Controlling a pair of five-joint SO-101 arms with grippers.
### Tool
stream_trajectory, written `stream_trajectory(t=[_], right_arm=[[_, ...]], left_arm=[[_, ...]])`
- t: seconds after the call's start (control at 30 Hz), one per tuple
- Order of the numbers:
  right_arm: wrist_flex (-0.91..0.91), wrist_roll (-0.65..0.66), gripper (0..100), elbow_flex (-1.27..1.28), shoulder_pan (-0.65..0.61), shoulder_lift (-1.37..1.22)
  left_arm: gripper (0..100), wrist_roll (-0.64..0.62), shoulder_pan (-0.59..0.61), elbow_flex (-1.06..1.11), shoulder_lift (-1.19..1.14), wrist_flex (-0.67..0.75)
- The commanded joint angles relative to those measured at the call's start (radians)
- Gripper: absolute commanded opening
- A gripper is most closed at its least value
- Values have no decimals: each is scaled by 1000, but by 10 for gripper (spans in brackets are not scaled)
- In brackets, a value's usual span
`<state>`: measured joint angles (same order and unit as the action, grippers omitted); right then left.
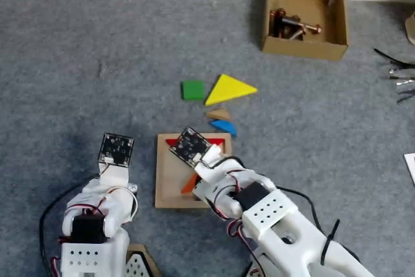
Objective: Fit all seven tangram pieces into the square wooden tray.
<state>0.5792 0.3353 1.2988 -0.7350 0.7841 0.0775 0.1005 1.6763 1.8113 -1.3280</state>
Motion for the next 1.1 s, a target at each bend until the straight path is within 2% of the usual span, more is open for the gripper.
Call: stream_trajectory(t=[0.0,0.9,1.07], right_arm=[[-56,-11,4,5,18,30],[-131,-11,4,85,25,28],[-131,-9,4,84,93,28]], left_arm=[[5,3,-13,19,7,-5],[5,3,-13,19,7,-5],[5,3,-13,19,7,-5]])
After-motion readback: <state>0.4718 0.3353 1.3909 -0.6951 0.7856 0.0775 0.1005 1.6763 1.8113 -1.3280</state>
